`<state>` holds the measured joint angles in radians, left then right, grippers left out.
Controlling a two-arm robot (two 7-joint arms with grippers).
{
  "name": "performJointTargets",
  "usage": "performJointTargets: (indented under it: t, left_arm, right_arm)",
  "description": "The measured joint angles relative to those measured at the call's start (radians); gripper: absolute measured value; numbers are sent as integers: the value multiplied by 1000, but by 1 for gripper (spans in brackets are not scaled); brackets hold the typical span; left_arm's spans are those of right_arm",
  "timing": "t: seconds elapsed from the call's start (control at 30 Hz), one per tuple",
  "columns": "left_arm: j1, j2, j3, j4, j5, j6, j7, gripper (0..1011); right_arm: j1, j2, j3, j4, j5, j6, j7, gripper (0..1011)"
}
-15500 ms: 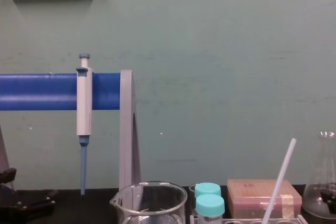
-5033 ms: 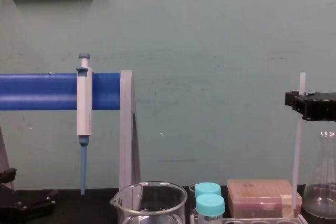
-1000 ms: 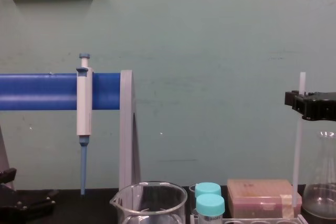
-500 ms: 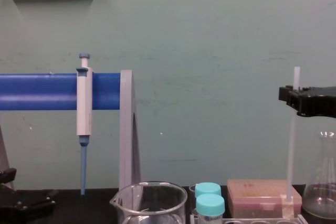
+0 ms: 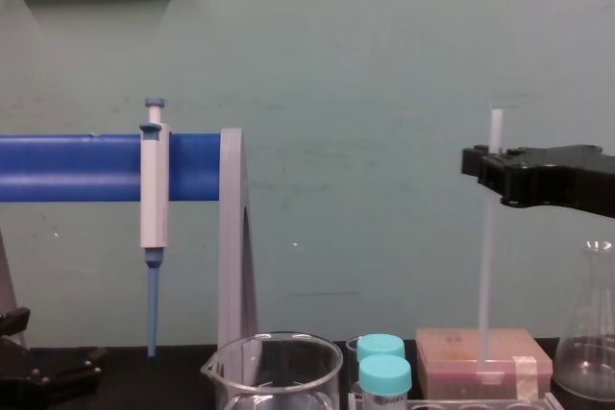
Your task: Pick up the stirring rod with one hand, then place it down.
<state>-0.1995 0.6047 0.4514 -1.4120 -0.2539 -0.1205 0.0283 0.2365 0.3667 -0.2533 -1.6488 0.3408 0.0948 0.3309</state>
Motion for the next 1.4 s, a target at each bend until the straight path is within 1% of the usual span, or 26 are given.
performJointTargets:
  t: [0.3, 0.57, 1.1, 1.4]
  left_arm:
    - [0, 0, 0, 0, 0, 0, 0, 1000]
    - [0, 0, 0, 0, 0, 0, 0, 1000]
    - [0, 0, 0, 0, 0, 0, 0, 1000]
    - [0, 0, 0, 0, 0, 0, 0, 1000]
  right_arm:
    - [1, 5, -30, -13, 15, 11, 17, 82]
    - [-5, 11, -45, -28, 19, 19, 14, 82]
    - [-26, 11, -48, -52, 11, 34, -23, 82]
    - [-36, 10, -40, -59, 1, 41, -32, 82]
